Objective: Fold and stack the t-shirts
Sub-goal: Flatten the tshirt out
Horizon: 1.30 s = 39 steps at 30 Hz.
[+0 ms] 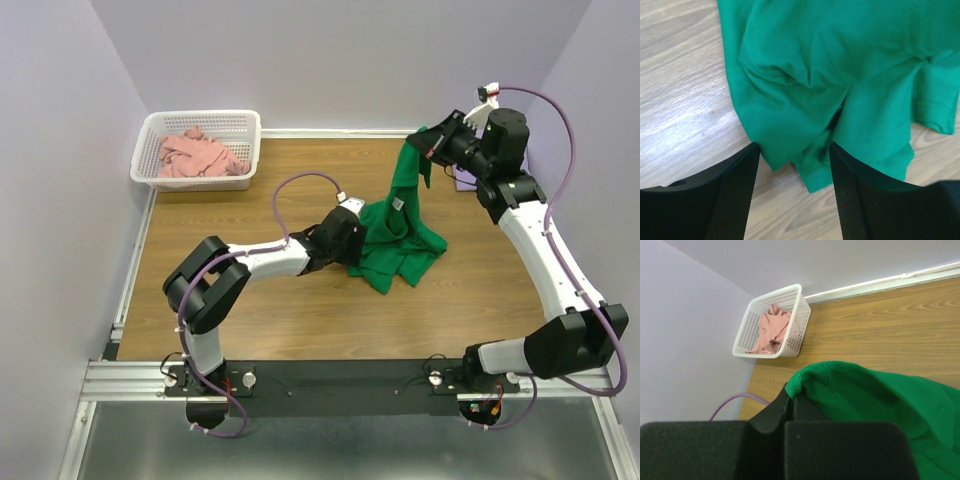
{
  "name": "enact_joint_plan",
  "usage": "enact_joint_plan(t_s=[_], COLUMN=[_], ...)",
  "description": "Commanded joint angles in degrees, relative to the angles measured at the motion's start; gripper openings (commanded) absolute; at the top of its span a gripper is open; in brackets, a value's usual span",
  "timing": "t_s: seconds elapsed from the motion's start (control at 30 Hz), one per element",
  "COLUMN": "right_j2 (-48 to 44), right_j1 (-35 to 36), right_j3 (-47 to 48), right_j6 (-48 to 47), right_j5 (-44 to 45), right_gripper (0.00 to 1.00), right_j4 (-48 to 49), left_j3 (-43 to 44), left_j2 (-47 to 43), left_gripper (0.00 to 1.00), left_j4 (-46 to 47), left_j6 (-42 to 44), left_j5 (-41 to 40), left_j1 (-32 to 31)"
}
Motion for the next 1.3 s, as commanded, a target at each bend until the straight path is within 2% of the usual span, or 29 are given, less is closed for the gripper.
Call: enact_joint_plan(t_s=[0.0, 0.1, 0.17, 0.2, 0.23, 0.27, 0.33, 0.4, 0.57, 0.67, 0.77, 0.83, 0.9, 1.03, 1.13, 1.23, 1.27], right_j2=[-1.6, -2.0, -2.6, -2.8, -3.0, -3.3, -4.1, -5.2, -6.3, -5.8, -4.3, -3.1, -1.1, 3.2, 7.4, 10.9, 12.1], right_j1=[0.0, 0.0, 0.0, 0.0, 0.0, 0.0, 0.0, -0.1, -0.1, -0.3, -0.9, -1.1, -1.1, -1.1, -1.1, -1.1, -0.8], right_j3=[-1.9, -2.8, -3.3, -3.4, -3.5, -3.5, -2.4, -0.9, 7.3, 11.1, 16.4, 19.7, 25.0, 33.4, 38.3, 39.5, 40.1], right_j6=[-0.7, -0.7, -0.8, -1.1, -1.4, -1.7, -3.6, -5.4, -16.2, -22.6, -28.1, -32.6, -35.9, -45.8, -46.7, -42.6, -41.1], right_j5=[1.8, 1.9, 2.3, 2.6, 3.4, 4.0, 6.0, 12.1, 37.1, 52.1, 61.3, 64.0, 63.8, 61.0, 56.3, 43.9, 36.5], right_gripper=[0.01, 0.02, 0.02, 0.02, 0.02, 0.02, 0.01, 0.01, 0.01, 0.01, 0.01, 0.01, 0.01, 0.02, 0.02, 0.03, 0.05], right_j4=[-0.7, -0.7, -0.9, -1.0, -1.2, -1.3, -3.0, -4.7, -10.8, -11.1, -11.0, -10.9, -10.6, -10.3, -10.4, -10.4, -10.5], left_j3=[2.9, 3.7, 3.8, 3.9, 4.0, 4.2, 4.6, 4.1, 4.6, 9.3, 15.3, 19.7, 23.2, 24.7, 23.0, 22.1, 21.9], left_j2=[2.1, 3.6, 3.9, 3.8, 3.7, 3.3, 1.4, -2.7, -15.1, -20.3, -21.0, -21.0, -21.0, -23.8, -28.3, -33.0, -34.8], left_gripper=[0.64, 0.59, 0.46, 0.23, 0.09, 0.00, 0.00, 0.00, 0.00, 0.00, 0.00, 0.00, 0.00, 0.00, 0.00, 0.00, 0.00], left_j4=[0.0, -1.4, -1.4, -1.6, -2.0, -2.7, -5.9, -8.0, -15.8, -19.4, -21.1, -21.3, -21.0, -17.4, -14.5, -14.2, -14.4], left_j6=[-1.0, -1.3, -1.2, -0.8, -0.3, 1.1, 1.7, 2.6, 6.9, 11.1, 14.5, 16.1, 17.1, 16.2, 14.0, 11.2, 10.4], left_j5=[0.8, 0.1, -0.3, -0.5, -0.6, -0.6, -1.0, -1.5, -6.2, -6.3, -4.7, -3.5, 0.0, 15.2, 19.0, 17.4, 17.5], left_j1=[1.1, 2.3, 3.1, 3.2, 3.2, 3.2, 3.2, 3.2, 1.7, -1.6, -7.0, -11.6, -13.4, -15.3, -15.2, -14.7, -14.1])
